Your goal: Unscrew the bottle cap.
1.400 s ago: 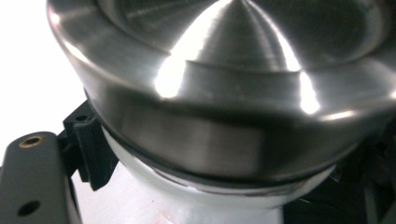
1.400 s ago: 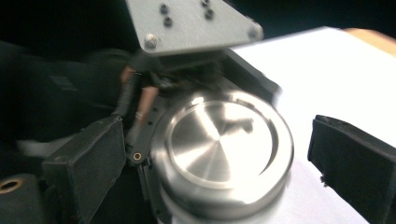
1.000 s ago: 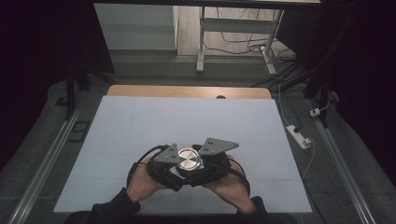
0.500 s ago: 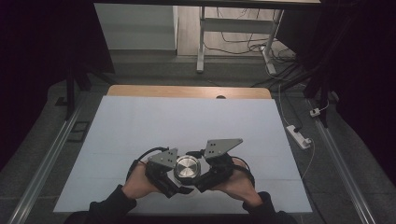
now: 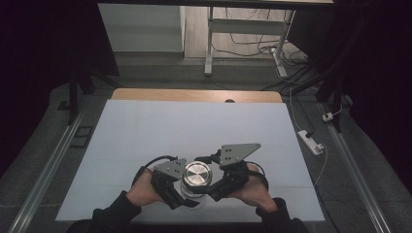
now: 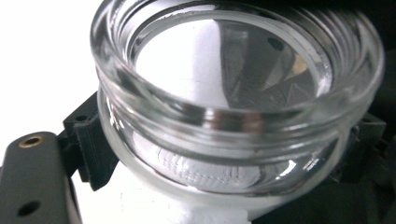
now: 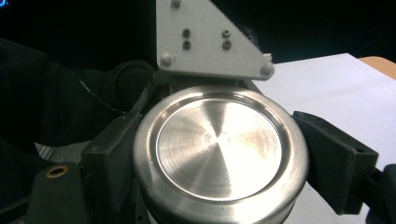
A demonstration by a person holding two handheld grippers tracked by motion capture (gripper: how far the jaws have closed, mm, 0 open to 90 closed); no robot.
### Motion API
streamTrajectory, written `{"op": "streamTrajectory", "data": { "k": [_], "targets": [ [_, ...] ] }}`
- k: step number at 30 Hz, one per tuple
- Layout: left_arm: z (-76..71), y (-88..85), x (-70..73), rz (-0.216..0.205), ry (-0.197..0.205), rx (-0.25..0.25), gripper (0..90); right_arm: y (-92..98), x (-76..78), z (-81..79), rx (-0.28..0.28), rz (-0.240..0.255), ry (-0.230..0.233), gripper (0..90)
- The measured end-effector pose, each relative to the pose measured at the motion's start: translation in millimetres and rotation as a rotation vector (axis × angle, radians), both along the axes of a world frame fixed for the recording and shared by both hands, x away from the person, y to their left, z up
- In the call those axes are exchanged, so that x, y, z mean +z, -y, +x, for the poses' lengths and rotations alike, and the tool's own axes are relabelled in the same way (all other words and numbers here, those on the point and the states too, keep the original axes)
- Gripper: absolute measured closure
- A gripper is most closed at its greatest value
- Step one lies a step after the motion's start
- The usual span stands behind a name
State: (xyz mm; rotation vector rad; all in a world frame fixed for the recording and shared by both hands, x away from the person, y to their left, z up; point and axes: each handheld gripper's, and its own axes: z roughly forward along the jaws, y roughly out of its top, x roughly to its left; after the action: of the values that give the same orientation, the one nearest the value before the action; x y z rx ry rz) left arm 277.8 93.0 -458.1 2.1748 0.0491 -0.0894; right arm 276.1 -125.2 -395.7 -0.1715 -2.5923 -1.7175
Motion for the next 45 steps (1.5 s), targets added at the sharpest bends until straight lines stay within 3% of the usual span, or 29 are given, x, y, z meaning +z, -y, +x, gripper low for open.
{"op": "streamTrajectory", "data": {
  "k": [13,26,37,45],
  "targets": [
    [11.8,-13.2,-4.2,0.01,0.003,0.183,15.2,4.9,0.3,1.0,-0.102,-0.037,0.032,18.6],
    [21.9,-24.8,-5.3,-0.002,0.008,0.317,15.2,11.6,-1.2,-4.2,-0.173,-0.048,0.049,18.5],
    [29.6,-30.1,-1.4,-0.018,0.017,0.373,15.2,21.1,-7.2,-13.2,-0.213,-0.032,0.049,18.5],
    [34.0,-28.8,-1.4,-0.01,0.026,0.383,15.2,25.0,-16.6,-16.6,-0.223,-0.041,0.044,18.5]
  ]
}}
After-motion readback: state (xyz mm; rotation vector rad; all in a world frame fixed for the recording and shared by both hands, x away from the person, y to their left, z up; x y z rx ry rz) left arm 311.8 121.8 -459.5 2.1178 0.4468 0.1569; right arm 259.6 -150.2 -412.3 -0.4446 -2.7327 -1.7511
